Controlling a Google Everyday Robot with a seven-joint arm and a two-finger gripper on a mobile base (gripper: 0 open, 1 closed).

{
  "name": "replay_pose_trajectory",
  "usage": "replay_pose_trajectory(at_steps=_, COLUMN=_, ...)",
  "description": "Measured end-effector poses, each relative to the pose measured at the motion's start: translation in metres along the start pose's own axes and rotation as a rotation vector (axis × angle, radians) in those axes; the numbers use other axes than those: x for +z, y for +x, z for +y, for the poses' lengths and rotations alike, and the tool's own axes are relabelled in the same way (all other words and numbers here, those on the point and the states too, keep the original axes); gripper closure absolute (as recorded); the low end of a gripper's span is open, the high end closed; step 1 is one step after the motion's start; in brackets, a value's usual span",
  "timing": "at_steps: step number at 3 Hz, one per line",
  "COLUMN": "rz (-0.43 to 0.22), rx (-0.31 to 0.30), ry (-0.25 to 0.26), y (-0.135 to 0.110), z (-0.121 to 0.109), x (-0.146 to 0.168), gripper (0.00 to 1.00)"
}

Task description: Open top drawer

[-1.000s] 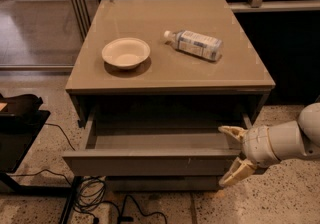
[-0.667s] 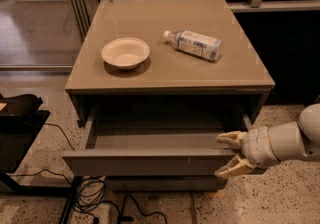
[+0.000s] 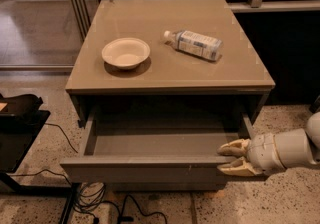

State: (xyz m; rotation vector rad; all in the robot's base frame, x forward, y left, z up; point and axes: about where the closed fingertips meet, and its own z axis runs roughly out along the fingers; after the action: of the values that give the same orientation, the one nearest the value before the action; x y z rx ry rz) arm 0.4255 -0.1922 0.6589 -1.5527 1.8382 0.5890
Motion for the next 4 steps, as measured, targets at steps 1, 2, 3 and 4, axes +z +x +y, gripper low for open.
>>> replay_pose_trajectory(at_steps=1, rz=-0.018, rx=-0.012, ry=-0.015, y=-0.006, z=0.018, x=-0.004, gripper=1.00)
replay_pose_trajectory(at_steps=2, rz=-0.019, rx=-0.009, ry=-0.010, y=0.000, z=0.035, x=-0.012, gripper=1.00)
replay_pose_trajectory(at_steps=3, rz=-0.032, rx=-0.021, ry=-0.018, y=-0.009, z=0.050, x=-0.015, gripper=1.00)
replay_pose_trajectory(at_steps=4, rz=-0.032, rx=-0.021, ry=-0.018, y=-0.009, z=0.050, x=-0.015, gripper=0.81)
